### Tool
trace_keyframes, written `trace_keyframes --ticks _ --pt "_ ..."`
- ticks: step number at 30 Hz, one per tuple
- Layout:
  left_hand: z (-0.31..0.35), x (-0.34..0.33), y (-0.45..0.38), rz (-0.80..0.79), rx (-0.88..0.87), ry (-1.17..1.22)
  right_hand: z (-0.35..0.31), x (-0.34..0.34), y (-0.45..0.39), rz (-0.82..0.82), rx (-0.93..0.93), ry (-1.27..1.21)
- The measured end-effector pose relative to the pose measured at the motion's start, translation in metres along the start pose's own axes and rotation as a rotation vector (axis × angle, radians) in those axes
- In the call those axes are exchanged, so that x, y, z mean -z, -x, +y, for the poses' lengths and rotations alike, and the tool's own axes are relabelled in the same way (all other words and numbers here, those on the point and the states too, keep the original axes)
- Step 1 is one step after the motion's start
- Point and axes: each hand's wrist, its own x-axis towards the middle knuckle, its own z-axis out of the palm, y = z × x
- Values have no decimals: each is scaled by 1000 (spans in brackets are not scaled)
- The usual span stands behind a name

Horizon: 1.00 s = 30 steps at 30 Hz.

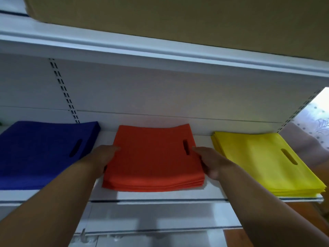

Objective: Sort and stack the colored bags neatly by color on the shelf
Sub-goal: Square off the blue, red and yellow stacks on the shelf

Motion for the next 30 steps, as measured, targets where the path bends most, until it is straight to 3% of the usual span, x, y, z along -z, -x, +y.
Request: trace_keyframes --ticks 5,11,15,18,21,23,26,30 --pt "2 -11 0 12 -60 -55 9 -4 -20 17 130 209" --pt "-8 -11 -3 42 -93 42 20 15 -33 -46 292 221" --pt "-4 -14 -3 -33 -91 107 16 20 -33 -75 412 248" --pt "-6 -18 -9 -47 -118 26 20 20 -38 -94 387 281" --pt "-11 -11 -17 -6 -223 11 11 26 -38 43 403 123" --pt "-15 -6 -20 -20 -217 165 7 30 -35 143 354 -39" --pt "-24 -2 -24 -119 -158 343 12 17 -30 21 253 -96" --pt "-28 8 -33 -182 -180 330 12 -1 -19 -113 234 -190"
